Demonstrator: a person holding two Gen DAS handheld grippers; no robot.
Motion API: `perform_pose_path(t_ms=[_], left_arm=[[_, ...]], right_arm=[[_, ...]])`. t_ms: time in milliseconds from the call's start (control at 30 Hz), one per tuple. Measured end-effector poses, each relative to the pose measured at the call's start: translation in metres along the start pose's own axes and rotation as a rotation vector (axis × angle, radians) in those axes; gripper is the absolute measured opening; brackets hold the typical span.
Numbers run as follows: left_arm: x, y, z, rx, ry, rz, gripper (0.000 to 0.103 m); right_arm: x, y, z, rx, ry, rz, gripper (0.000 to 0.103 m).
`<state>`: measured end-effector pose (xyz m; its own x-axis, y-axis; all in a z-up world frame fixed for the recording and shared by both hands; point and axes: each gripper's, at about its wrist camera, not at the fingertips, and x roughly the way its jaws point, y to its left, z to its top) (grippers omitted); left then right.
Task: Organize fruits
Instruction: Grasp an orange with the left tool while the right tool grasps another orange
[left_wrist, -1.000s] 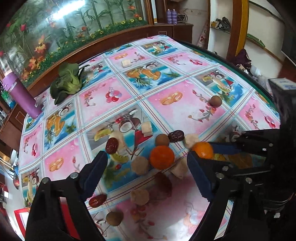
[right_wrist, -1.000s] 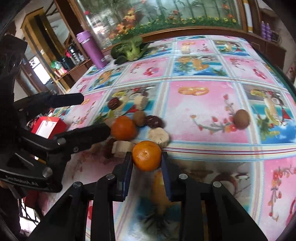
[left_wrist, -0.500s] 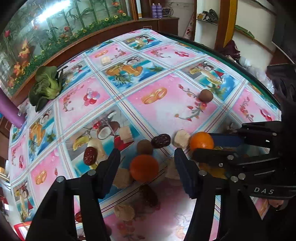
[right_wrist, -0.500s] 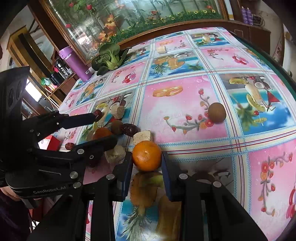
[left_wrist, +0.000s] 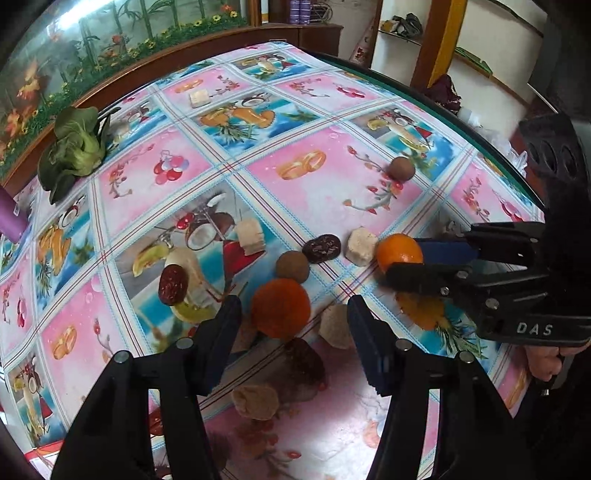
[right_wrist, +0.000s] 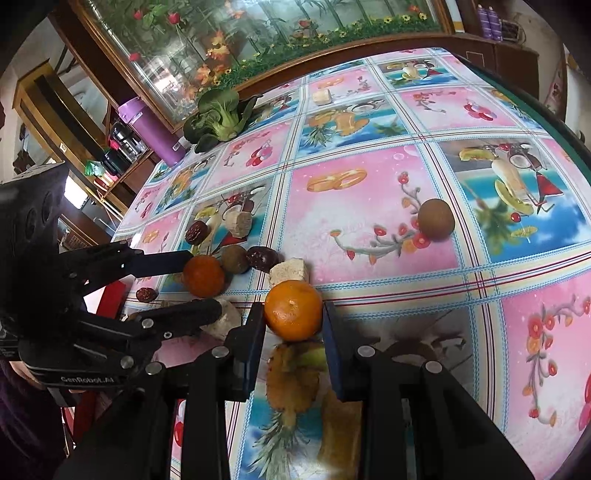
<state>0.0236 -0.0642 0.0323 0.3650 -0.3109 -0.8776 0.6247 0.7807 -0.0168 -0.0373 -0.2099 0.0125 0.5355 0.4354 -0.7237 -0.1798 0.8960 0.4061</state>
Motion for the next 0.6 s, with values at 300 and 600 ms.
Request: perform_pose_path(t_ms=[300,600], left_arm=[[0.006,-0.0018,0.0069,-0.002,0.001,0.013,0.06],[0.0025,-0.0057,0.0031,0.063,0.041,0.059,0.039]], right_arm=[[0.0011,0.0012,0.0002,-0.002,0.002,0.008,0.03],[0.0013,0.0013,0.0007,0.007,0.003,0.014,0.03]])
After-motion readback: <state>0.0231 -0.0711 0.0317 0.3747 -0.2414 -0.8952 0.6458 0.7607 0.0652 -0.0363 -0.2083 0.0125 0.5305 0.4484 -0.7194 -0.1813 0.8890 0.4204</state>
